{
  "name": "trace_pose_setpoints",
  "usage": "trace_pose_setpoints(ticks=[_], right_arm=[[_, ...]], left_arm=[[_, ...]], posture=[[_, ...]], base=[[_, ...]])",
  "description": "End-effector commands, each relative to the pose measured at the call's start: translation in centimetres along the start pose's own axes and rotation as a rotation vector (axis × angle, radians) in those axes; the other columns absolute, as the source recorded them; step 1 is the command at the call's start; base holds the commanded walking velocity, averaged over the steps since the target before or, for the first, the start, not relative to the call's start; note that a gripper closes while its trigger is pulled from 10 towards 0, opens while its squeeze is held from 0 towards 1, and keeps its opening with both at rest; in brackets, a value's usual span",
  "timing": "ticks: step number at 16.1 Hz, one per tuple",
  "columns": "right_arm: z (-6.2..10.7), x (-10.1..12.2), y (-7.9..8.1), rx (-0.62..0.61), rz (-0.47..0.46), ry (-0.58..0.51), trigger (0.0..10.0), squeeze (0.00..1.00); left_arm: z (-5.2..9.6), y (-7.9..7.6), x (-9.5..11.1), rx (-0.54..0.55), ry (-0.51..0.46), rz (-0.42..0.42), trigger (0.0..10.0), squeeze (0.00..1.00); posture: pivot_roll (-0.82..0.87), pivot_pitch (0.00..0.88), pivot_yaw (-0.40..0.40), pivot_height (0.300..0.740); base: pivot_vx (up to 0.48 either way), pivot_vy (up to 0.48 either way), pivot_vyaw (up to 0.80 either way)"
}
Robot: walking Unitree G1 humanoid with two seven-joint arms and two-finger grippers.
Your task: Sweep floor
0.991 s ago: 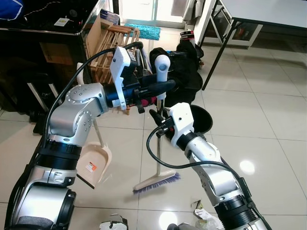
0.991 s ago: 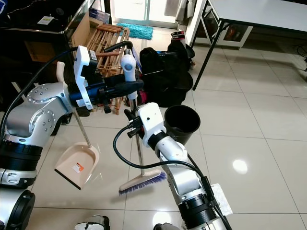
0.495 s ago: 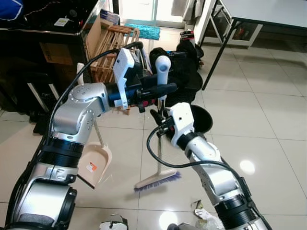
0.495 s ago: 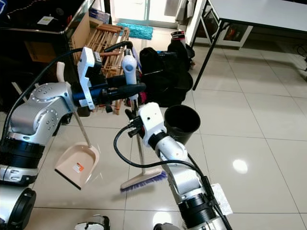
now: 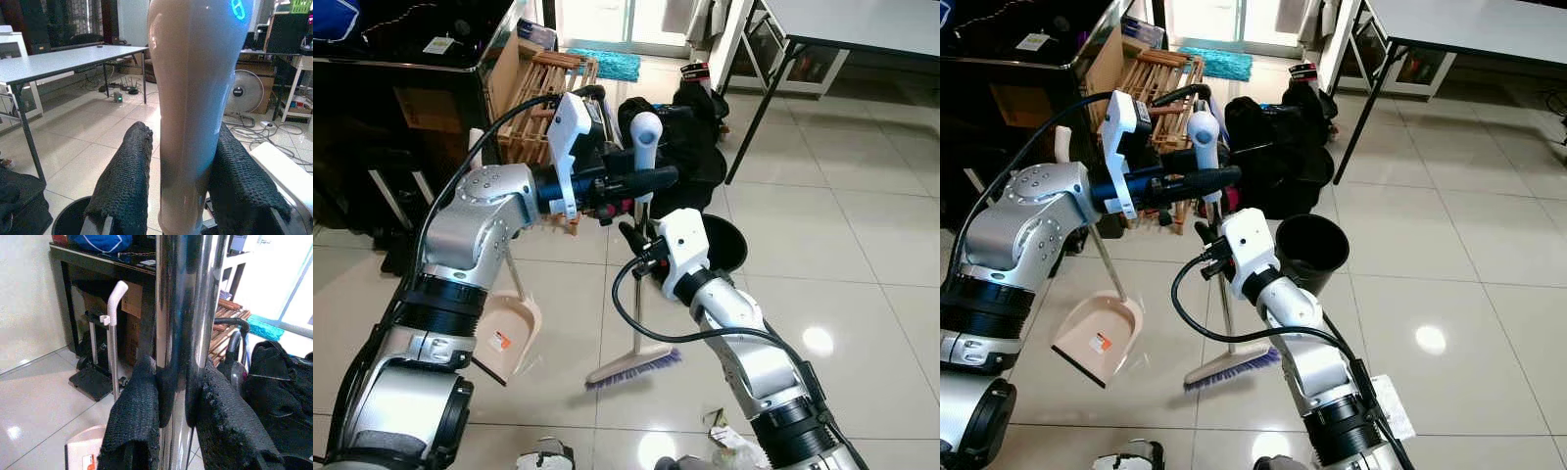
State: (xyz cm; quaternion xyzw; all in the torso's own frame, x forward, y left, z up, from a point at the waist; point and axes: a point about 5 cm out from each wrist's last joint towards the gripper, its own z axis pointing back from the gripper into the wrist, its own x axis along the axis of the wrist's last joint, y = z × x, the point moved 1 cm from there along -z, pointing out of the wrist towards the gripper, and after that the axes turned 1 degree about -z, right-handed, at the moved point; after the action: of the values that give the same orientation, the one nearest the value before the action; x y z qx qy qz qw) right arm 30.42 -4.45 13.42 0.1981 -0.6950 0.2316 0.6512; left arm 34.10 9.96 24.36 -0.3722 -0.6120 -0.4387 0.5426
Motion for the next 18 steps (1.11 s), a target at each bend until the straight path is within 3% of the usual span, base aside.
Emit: trace_pose_setpoints(ticks=[1,4,5,6,7,16,17,18], right_arm=[[-0.30,1.03,-0.25,-0.005,0.033,-0.045,0.0,0.00],[-0.34,1.04,-0.15,-0.002,0.032,-0.046,0.0,0.00],[-0.34,1.04,-0.13,-0.001,0.032,-0.046,0.0,0.00],[-0.35,1.05,-0.12,0.000,0.031,-0.046,0.0,0.00],[-0.35,1.05,-0.10,0.002,0.030,-0.046,0.0,0.00],[-0.38,1.00,-0.17,-0.001,0.030,-0.043,0.0,0.00],[-0.38,0.96,-0.27,-0.009,0.038,-0.040,1.0,0.00],[-0.38,0.95,-0.31,-0.013,0.042,-0.039,1.0,0.00]], left_arm=[[-0.45,-0.11,0.46,-0.017,0.007,-0.025,10.0,0.00],[-0.40,-0.17,0.38,-0.025,0.006,-0.015,10.0,0.00],[-0.38,-0.21,0.35,-0.029,0.007,-0.012,6.5,0.00],[-0.38,-0.22,0.35,-0.030,0.007,-0.010,3.8,0.00],[-0.38,-0.24,0.36,-0.034,0.005,-0.004,0.0,0.00],[-0.14,0.22,0.66,-0.014,-0.015,0.004,0.0,0.00],[-0.07,0.48,0.77,0.007,-0.019,-0.007,0.0,0.00],[-0.05,0.56,0.80,0.014,-0.019,-0.012,0.0,0.00]], posture=[[0.14,0.068,-0.059,0.740],[0.14,0.066,-0.060,0.740],[0.14,0.066,-0.060,0.740],[0.14,0.067,-0.060,0.740],[0.14,0.069,-0.060,0.740],[0.14,0.071,-0.063,0.740],[0.14,0.071,-0.063,0.740],[0.14,0.071,-0.063,0.740]], base=[[0.000,0.000,0.00],[0.000,0.000,0.00],[0.000,0.000,0.00],[0.000,0.000,0.00],[0.000,0.000,0.00],[0.000,0.000,0.00],[0.000,0.000,0.00],[0.000,0.000,0.00]])
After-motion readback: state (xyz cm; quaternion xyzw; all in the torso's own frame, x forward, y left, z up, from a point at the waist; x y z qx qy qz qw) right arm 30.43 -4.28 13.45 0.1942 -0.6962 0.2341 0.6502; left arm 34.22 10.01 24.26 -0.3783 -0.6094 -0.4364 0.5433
